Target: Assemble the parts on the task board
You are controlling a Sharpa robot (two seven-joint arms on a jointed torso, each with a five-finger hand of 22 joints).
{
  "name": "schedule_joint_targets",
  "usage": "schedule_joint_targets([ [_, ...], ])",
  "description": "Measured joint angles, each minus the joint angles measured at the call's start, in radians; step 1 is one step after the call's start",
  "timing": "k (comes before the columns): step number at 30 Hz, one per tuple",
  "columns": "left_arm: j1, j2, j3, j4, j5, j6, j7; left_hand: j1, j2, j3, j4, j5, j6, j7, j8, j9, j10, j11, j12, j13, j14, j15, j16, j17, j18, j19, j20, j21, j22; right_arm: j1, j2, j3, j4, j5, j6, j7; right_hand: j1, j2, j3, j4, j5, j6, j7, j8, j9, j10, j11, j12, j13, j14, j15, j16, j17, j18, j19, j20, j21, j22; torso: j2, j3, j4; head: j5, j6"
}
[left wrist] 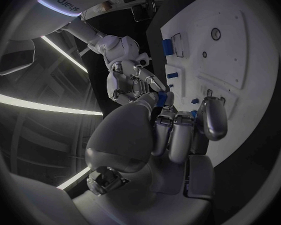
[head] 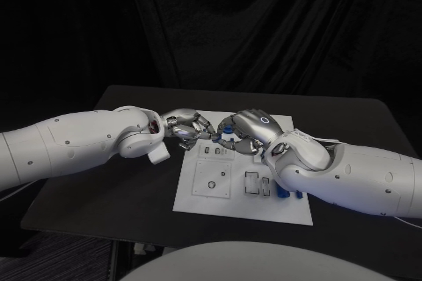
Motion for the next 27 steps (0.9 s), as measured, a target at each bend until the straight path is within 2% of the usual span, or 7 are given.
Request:
schedule_joint_targets([
  [5,0.000,0.006,0.000,-0.004,-0.002,0.000,-0.005,-0.021,-0.027,0.043,0.015,0.006,0.002,0.002,0.000,0.042,0.009,-0.015,0.003,0.000,0.001,-0.012,0.000,0.000,0.000,0.007,0.000,0.005,0.000,0.001,-0.007,0.000,0.001,0.000,0.012,0.005,-0.007,0.006,-0.009,0.020,-0.056,-0.009,-0.017,-0.044,-0.014,0.000,0.005,0.000,0.000,0.000,0.000,0.000,0.000,0.000,0.000,0.000,-0.016,0.000,0.000,0.0010,-0.0001,0.000,0.000],
  [6,0.000,0.008,0.000,-0.004,-0.002,0.000,-0.006,-0.025,-0.030,0.048,0.021,0.009,0.002,0.002,0.000,0.067,0.010,-0.016,0.003,0.001,-0.001,-0.013,0.000,0.000,0.000,0.007,0.000,0.005,0.000,0.002,-0.010,0.000,0.002,0.000,0.014,0.006,-0.011,0.010,-0.014,0.026,-0.079,-0.032,-0.011,-0.056,-0.018,0.000,0.015,0.000,0.000,0.001,0.005,0.000,0.000,0.000,0.000,0.000,-0.026,0.000,0.000,0.0010,-0.0001,-0.001,0.000],
  [10,0.000,0.013,0.001,-0.003,-0.001,0.000,-0.017,-0.037,-0.043,0.065,0.037,0.010,0.002,0.002,0.000,0.082,0.010,-0.017,0.003,0.002,-0.001,-0.013,0.000,0.000,0.000,0.011,-0.003,0.005,0.000,0.002,-0.030,-0.002,0.011,0.000,0.024,0.010,-0.037,-0.001,-0.027,0.043,-0.129,-0.076,0.013,-0.084,-0.031,-0.001,0.028,0.000,0.000,0.002,0.017,0.000,0.000,0.000,-0.001,0.011,-0.042,0.000,-0.001,0.0012,-0.0003,-0.001,0.000],
  [17,0.000,0.017,0.001,-0.005,-0.001,-0.010,-0.055,-0.054,-0.060,0.103,0.048,0.010,0.002,0.002,0.000,0.117,0.008,-0.016,0.003,0.002,-0.001,-0.013,0.000,0.000,0.000,0.027,-0.001,0.012,0.000,0.013,-0.106,-0.008,0.050,0.000,0.035,0.012,-0.040,-0.024,-0.053,0.075,-0.209,-0.148,0.023,-0.120,-0.040,0.000,0.029,0.000,0.000,-0.001,0.021,0.000,0.000,0.000,-0.002,0.016,-0.072,0.000,-0.002,0.0016,-0.0006,-0.001,0.000],
  [23,0.000,0.021,0.001,-0.003,0.000,-0.026,-0.111,-0.066,-0.071,0.112,0.057,0.015,0.002,0.002,0.001,0.123,0.008,-0.016,0.003,0.002,-0.001,-0.013,0.000,0.000,0.000,0.037,-0.004,0.019,0.000,0.052,-0.186,-0.018,0.104,0.000,0.048,0.007,-0.032,-0.032,-0.070,0.107,-0.260,-0.187,0.031,-0.132,-0.044,0.000,0.029,0.000,0.000,-0.001,0.021,0.000,0.000,0.000,0.002,0.020,-0.120,0.000,-0.004,0.0026,-0.0016,-0.007,0.000],
  [24,0.000,0.021,0.001,-0.001,0.000,-0.029,-0.123,-0.069,-0.074,0.114,0.059,0.015,0.002,0.002,0.027,0.124,0.008,-0.016,0.003,0.002,-0.001,-0.013,0.000,0.000,0.000,0.041,-0.005,0.019,0.000,0.062,-0.199,-0.019,0.111,0.000,0.050,0.005,-0.032,-0.032,-0.071,0.110,-0.262,-0.188,0.031,-0.132,-0.044,0.000,0.029,0.000,0.000,-0.001,0.021,0.000,0.000,0.000,0.000,0.022,-0.121,0.000,-0.004,0.0028,-0.0023,-0.008,0.000],
  [27,0.001,0.022,0.001,0.006,-0.006,-0.034,-0.167,-0.069,-0.074,0.114,0.059,0.001,0.002,0.002,0.042,0.124,0.008,-0.016,0.003,0.002,-0.001,-0.013,0.000,0.000,0.000,0.052,-0.005,0.028,0.000,0.092,-0.235,-0.021,0.125,0.000,0.052,-0.001,-0.032,-0.032,-0.072,0.110,-0.262,-0.188,0.031,-0.132,-0.044,0.000,0.029,0.000,0.000,-0.001,0.021,0.000,0.000,0.000,-0.002,0.023,-0.121,0.000,-0.005,0.0037,-0.0048,-0.012,0.000],
])
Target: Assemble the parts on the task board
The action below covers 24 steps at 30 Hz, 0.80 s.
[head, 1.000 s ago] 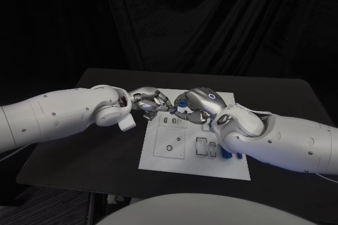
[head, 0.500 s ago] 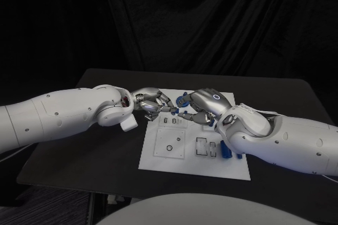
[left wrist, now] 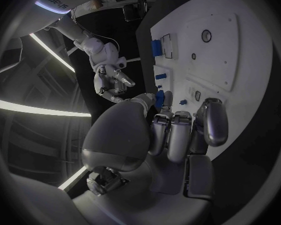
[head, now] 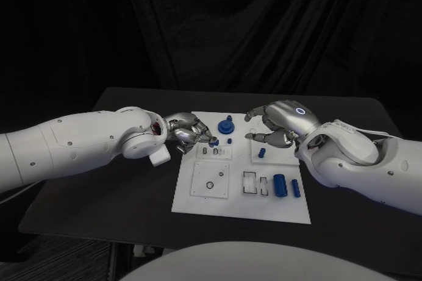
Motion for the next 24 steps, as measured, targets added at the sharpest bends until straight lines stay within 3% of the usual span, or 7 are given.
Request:
schedule_joint_targets([
  [4,0.030,0.009,-0.002,0.001,-0.049,0.001,-0.069,-0.008,-0.008,0.004,0.004,-0.004,0.000,0.000,0.011,0.001,0.000,0.000,0.000,0.000,0.000,0.000,0.000,0.000,0.000,0.018,-0.003,0.011,0.000,0.035,-0.036,-0.001,0.014,0.000,0.001,-0.009,0.004,-0.004,0.003,0.006,0.000,0.000,0.000,0.000,0.000,0.000,0.000,0.000,0.000,0.000,0.000,0.000,0.000,0.000,0.000,0.000,-0.004,0.000,-0.001,0.0020,-0.0014,-0.004,0.000],
  [8,0.085,0.049,0.000,-0.013,-0.114,0.021,-0.165,-0.021,-0.021,0.046,-0.024,-0.004,0.000,0.000,0.019,0.007,-0.003,-0.003,0.000,0.000,0.002,-0.002,0.000,0.000,0.000,0.041,-0.009,0.023,0.000,0.053,-0.077,-0.001,0.025,0.000,0.003,-0.020,0.013,0.004,0.007,0.012,0.000,0.000,0.000,0.000,0.001,0.000,0.000,0.000,0.000,0.000,0.000,0.000,0.000,0.000,0.000,0.000,-0.004,0.000,-0.005,0.0067,-0.0053,0.001,0.000],
  [13,0.139,0.121,0.002,-0.054,-0.168,0.086,-0.306,-0.063,-0.031,0.074,-0.025,-0.004,0.004,0.004,0.019,0.030,-0.002,-0.010,0.000,0.000,0.002,-0.013,0.000,0.001,0.000,0.055,-0.017,0.025,0.001,0.058,-0.108,-0.003,0.026,0.000,0.013,-0.036,0.029,0.010,0.004,0.015,0.012,0.004,-0.004,0.007,0.003,0.000,0.000,0.000,0.000,0.000,0.000,0.000,0.000,0.000,0.000,0.000,-0.011,0.000,-0.012,0.0156,-0.0117,0.004,0.000],
  [14,0.147,0.138,0.001,-0.069,-0.177,0.107,-0.340,-0.083,-0.034,0.110,-0.052,-0.004,0.007,0.007,0.019,0.044,-0.002,-0.016,0.000,0.000,0.004,-0.018,0.000,0.001,-0.001,0.065,-0.021,0.027,0.001,0.060,-0.113,-0.003,0.026,0.000,0.015,-0.040,0.033,0.010,0.004,0.015,0.015,0.006,-0.006,0.009,0.003,0.000,0.000,0.000,0.000,0.000,0.000,0.000,0.000,0.000,0.000,0.000,-0.014,0.000,-0.013,0.0178,-0.0130,0.003,0.000],
  [18,0.159,0.178,0.001,-0.103,-0.197,0.159,-0.419,-0.124,-0.036,0.130,-0.061,-0.004,0.010,0.010,0.018,0.077,-0.002,-0.017,0.000,0.000,0.002,-0.023,0.000,0.001,-0.016,0.080,-0.030,0.033,0.001,0.061,-0.129,-0.003,0.027,0.000,0.018,-0.048,0.033,0.010,0.007,0.018,0.016,0.006,-0.006,0.009,0.003,0.000,0.000,0.000,0.000,0.000,0.000,0.000,0.000,0.000,0.000,0.000,-0.014,0.000,-0.020,0.0263,-0.0201,0.003,0.000],
  [20,0.163,0.200,0.001,-0.122,-0.205,0.183,-0.456,-0.151,-0.036,0.180,-0.111,-0.007,0.012,0.012,0.003,0.087,-0.003,-0.025,0.000,0.000,0.002,-0.030,0.000,0.001,-0.016,0.107,-0.033,0.047,0.001,0.062,-0.139,-0.003,0.030,0.000,0.018,-0.052,0.033,0.010,0.007,0.018,0.016,0.006,-0.006,0.009,0.003,0.000,0.000,0.000,0.000,0.000,0.000,0.000,0.001,0.000,0.000,0.000,-0.014,0.000,-0.023,0.0311,-0.0237,0.003,0.000],
  [24,0.166,0.230,0.001,-0.139,-0.218,0.197,-0.503,-0.170,-0.034,0.181,-0.112,-0.009,0.015,0.014,-0.011,0.103,-0.001,-0.027,0.000,0.000,0.002,-0.030,0.000,0.001,-0.025,0.130,-0.037,0.061,0.001,0.064,-0.155,-0.003,0.032,0.000,0.016,-0.056,0.036,0.013,0.007,0.018,0.020,0.009,-0.009,0.013,0.004,0.000,0.000,0.000,0.000,0.000,0.000,0.000,0.001,0.000,0.000,0.000,-0.014,0.000,-0.026,0.0376,-0.0272,-0.004,0.000],
])
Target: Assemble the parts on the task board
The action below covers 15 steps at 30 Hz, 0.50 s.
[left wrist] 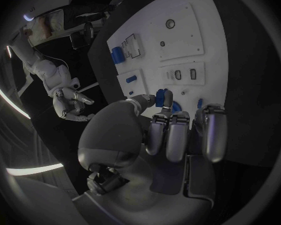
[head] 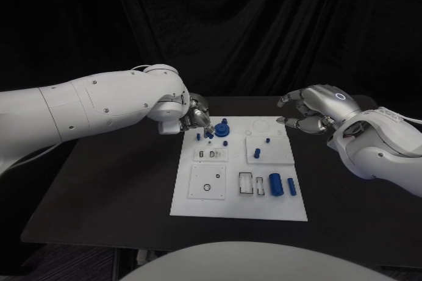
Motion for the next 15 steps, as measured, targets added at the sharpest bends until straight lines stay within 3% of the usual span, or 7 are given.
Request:
schedule_joint_targets([
  [3,0.000,0.013,0.000,0.000,-0.015,0.000,-0.019,-0.010,0.001,0.000,0.000,0.000,0.002,0.002,-0.007,0.005,0.000,0.000,0.000,0.000,0.001,-0.001,0.000,0.000,-0.007,0.006,-0.002,0.003,0.000,0.000,-0.005,0.000,0.000,0.000,-0.001,-0.003,0.001,0.001,0.003,0.003,0.000,0.000,0.000,0.000,0.000,0.000,0.000,0.000,0.000,0.000,0.000,0.000,0.000,0.000,0.000,0.000,0.000,0.000,-0.002,0.0033,-0.0014,-0.002,0.000],
  [5,0.000,0.020,0.000,0.003,-0.038,-0.003,-0.030,-0.018,0.000,0.035,-0.035,-0.001,0.006,0.006,-0.013,0.006,0.000,0.000,0.000,0.000,0.001,-0.006,0.000,0.000,-0.007,0.011,-0.004,0.005,0.000,0.000,-0.007,0.000,0.000,0.000,-0.001,-0.004,0.001,0.001,0.003,0.003,0.000,0.000,0.000,0.000,0.000,0.000,0.000,0.000,0.000,0.000,0.000,0.000,0.000,0.000,0.000,0.000,0.000,0.000,-0.002,0.0047,-0.0021,-0.002,0.000],
  [10,-0.001,0.029,0.000,0.013,-0.095,-0.017,-0.047,-0.030,0.001,0.036,-0.036,-0.001,0.011,0.011,-0.027,0.015,0.000,-0.007,0.000,0.000,0.000,-0.007,0.000,0.000,-0.007,0.025,-0.011,0.012,0.000,0.000,-0.009,0.000,-0.001,0.000,-0.001,-0.006,0.001,0.001,0.000,0.005,0.000,0.007,0.000,0.000,0.000,0.000,0.000,0.000,0.000,0.000,0.000,0.000,0.000,0.000,0.000,0.000,0.000,0.000,-0.003,0.0085,-0.0031,0.005,0.000],
  [15,-0.020,0.024,0.000,0.026,-0.141,-0.054,-0.058,-0.040,0.000,0.040,-0.040,0.009,0.012,0.011,-0.034,0.020,0.000,-0.007,0.000,0.000,0.000,-0.014,0.000,0.000,-0.006,0.033,-0.011,0.022,0.000,0.000,-0.013,0.000,0.000,0.000,-0.001,-0.008,0.001,0.001,0.000,0.011,0.000,0.007,0.000,0.000,0.000,0.000,0.000,0.000,0.000,0.000,0.000,0.000,0.000,0.000,0.000,0.000,0.000,0.000,0.001,0.0098,-0.0028,0.012,0.000],
])
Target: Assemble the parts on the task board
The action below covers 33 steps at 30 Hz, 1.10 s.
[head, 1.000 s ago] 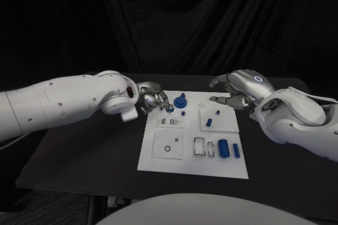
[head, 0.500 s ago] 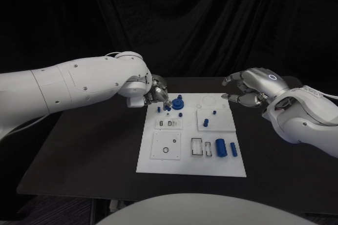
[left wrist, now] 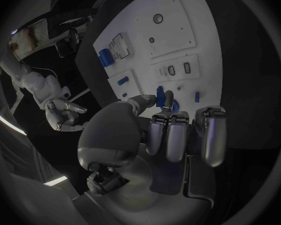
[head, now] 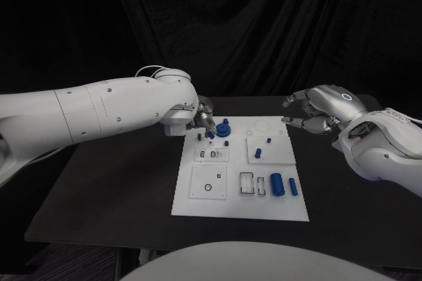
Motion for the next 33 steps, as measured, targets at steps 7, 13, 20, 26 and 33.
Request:
schedule_joint_targets([
  [7,-0.052,-0.014,-0.001,0.018,-0.080,-0.066,-0.007,-0.024,-0.003,0.000,0.000,0.006,0.010,0.003,-0.015,0.013,0.000,-0.007,0.000,0.000,0.004,-0.004,0.000,0.000,-0.016,0.003,-0.003,0.018,0.000,0.000,-0.003,0.000,-0.001,0.003,0.000,-0.002,0.000,0.000,0.000,0.000,0.001,0.000,0.000,0.004,0.000,0.000,0.000,0.000,0.000,0.000,0.000,0.000,0.000,0.000,0.000,0.000,0.000,0.000,0.008,0.0007,0.0016,0.004,0.000],
  [13,-0.085,-0.019,-0.001,0.022,-0.122,-0.103,-0.011,-0.034,-0.010,0.043,-0.043,0.006,0.017,0.003,-0.018,0.016,0.000,-0.007,0.000,0.000,0.000,-0.007,0.000,0.000,-0.016,0.003,-0.003,0.018,0.000,0.000,-0.002,0.000,-0.005,0.008,0.001,-0.003,0.000,0.000,0.000,0.006,0.004,0.007,0.000,0.004,0.000,0.000,0.000,0.000,0.000,0.000,0.000,0.000,0.000,0.000,0.000,0.000,0.000,0.000,0.014,0.0019,0.0035,0.002,0.000],
  [20,-0.105,-0.018,-0.001,0.017,-0.147,-0.138,-0.008,-0.048,-0.012,0.044,-0.044,0.006,0.017,0.003,-0.021,0.020,0.000,-0.007,0.000,0.000,0.000,-0.007,0.000,0.000,-0.016,0.003,-0.003,0.018,0.000,-0.001,0.002,0.000,-0.009,0.035,0.004,-0.002,0.009,0.009,0.003,0.014,0.012,0.014,0.000,0.009,0.001,0.000,0.000,0.000,0.000,0.000,0.000,0.000,0.000,0.016,0.000,0.000,-0.019,0.000,0.015,0.0019,0.0046,0.002,0.000],
  [26,-0.115,-0.016,-0.001,0.013,-0.157,-0.161,0.000,-0.048,-0.012,0.044,-0.044,0.006,0.017,0.003,-0.028,0.021,0.000,-0.007,0.000,0.000,0.000,-0.007,0.000,0.000,-0.016,0.003,-0.003,0.018,0.000,-0.001,0.006,0.000,-0.011,0.055,0.009,-0.002,0.009,0.009,0.003,0.019,0.012,0.014,0.000,0.009,0.001,0.000,0.000,0.000,0.000,0.000,0.000,0.000,0.000,0.016,0.000,0.000,-0.025,0.001,0.015,0.0019,0.0030,-0.003,0.000],
  [33,-0.123,-0.014,-0.001,0.017,-0.163,-0.178,0.009,-0.057,-0.002,0.044,-0.045,0.002,0.026,0.004,-0.031,0.030,0.000,-0.007,0.000,0.000,0.000,-0.007,0.000,0.000,-0.016,0.003,-0.003,0.017,0.000,-0.001,0.005,0.000,-0.013,0.067,0.017,-0.001,0.009,0.009,0.003,0.025,0.012,0.018,0.003,0.009,0.001,0.000,0.000,0.000,0.000,0.000,0.000,0.000,0.000,0.016,0.000,0.000,-0.029,0.001,0.015,0.0027,0.0012,-0.003,0.000],
])
